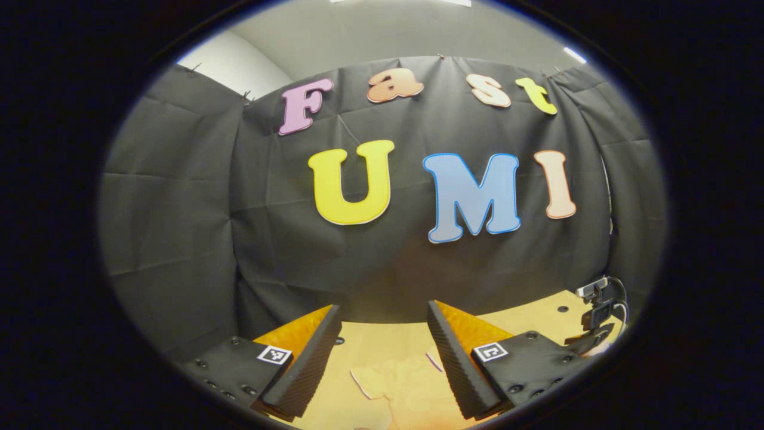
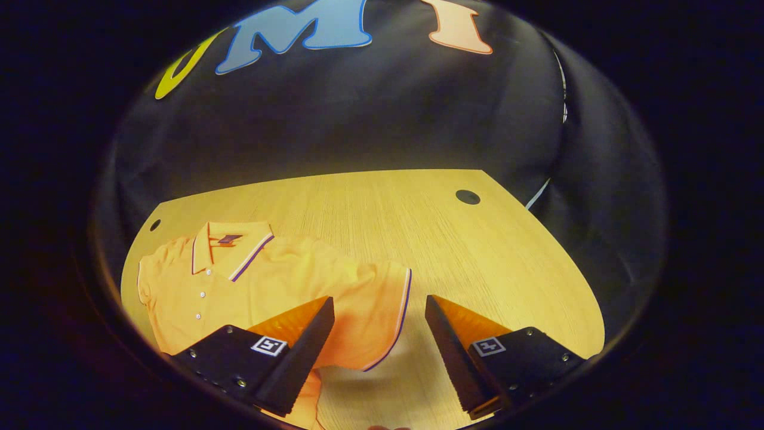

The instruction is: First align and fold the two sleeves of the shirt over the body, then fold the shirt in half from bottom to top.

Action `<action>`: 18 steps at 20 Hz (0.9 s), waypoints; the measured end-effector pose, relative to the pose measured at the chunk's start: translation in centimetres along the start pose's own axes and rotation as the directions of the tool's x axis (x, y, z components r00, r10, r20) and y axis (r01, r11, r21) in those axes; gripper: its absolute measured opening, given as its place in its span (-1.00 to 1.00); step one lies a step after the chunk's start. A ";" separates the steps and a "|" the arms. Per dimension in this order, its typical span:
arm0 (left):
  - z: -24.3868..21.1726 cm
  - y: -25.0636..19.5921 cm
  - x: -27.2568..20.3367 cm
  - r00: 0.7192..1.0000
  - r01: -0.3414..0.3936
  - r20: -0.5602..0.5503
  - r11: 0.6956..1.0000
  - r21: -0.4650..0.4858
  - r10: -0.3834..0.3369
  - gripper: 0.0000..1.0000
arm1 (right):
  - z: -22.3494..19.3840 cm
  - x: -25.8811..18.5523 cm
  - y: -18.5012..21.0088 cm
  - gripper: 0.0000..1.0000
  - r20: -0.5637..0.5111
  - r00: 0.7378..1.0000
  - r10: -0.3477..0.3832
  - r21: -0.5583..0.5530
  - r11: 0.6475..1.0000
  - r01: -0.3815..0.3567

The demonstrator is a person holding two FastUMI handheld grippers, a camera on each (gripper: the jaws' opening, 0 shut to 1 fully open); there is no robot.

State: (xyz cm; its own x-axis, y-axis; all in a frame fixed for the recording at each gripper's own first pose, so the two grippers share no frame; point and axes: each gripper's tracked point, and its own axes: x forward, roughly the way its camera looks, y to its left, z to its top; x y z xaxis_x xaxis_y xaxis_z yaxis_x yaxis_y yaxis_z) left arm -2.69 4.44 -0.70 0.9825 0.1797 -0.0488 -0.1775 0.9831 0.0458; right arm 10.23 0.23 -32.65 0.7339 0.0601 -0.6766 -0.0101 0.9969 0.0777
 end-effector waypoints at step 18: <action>-1.5 0.3 -0.2 0.998 -0.039 -0.045 0.999 0.009 0.040 1.00 | -2.2 3.4 1.3 -0.64 -0.157 0.984 0.082 0.046 0.996 -0.075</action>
State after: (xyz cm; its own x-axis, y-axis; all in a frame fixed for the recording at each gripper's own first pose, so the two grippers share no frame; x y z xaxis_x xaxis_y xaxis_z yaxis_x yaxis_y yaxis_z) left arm -2.99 4.79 -2.22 0.9711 0.2200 -0.0922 -0.2154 0.9749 0.0566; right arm 11.23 1.83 -36.50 0.6151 0.1483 -0.7744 -0.0338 0.9862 0.1621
